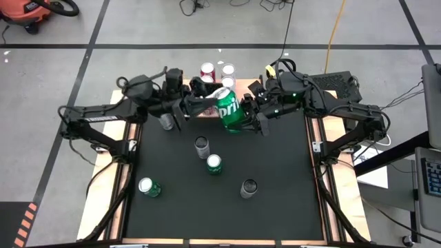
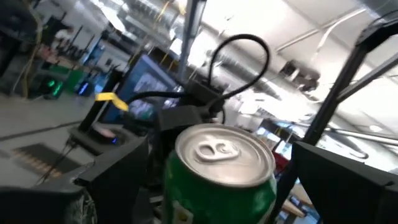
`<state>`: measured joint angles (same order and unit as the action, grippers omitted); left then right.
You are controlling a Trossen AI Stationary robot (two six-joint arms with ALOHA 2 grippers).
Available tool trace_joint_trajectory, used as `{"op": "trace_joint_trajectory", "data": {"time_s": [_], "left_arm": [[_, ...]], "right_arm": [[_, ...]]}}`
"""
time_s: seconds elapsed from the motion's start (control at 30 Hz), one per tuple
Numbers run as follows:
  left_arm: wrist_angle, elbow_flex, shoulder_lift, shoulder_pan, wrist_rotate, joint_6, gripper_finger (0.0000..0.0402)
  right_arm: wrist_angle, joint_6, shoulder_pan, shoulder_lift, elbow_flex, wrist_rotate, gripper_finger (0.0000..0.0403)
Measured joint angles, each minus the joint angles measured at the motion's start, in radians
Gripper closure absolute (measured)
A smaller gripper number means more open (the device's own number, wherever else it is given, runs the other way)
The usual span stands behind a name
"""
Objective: Place canned beverage on shelf
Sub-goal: Put the bottom green soda can on the shelf
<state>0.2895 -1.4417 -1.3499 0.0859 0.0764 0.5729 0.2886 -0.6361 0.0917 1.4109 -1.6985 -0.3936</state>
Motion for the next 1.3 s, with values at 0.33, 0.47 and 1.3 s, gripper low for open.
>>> {"op": "trace_joint_trajectory", "data": {"time_s": [0.33,0.47,1.3], "left_arm": [[-0.519,-0.298,-0.001,0.088,0.088,0.033,0.0004],[-0.756,-0.442,-0.033,0.114,0.108,0.047,0.0004],[-0.942,-0.547,-0.182,0.080,0.182,-0.189,0.0004]], "right_arm": [[0.124,0.102,0.000,0.000,0.000,0.035,0.0116],[0.161,0.149,0.000,0.000,0.000,0.079,0.0116],[0.292,0.241,0.000,0.005,0.000,0.109,0.0115]]}}
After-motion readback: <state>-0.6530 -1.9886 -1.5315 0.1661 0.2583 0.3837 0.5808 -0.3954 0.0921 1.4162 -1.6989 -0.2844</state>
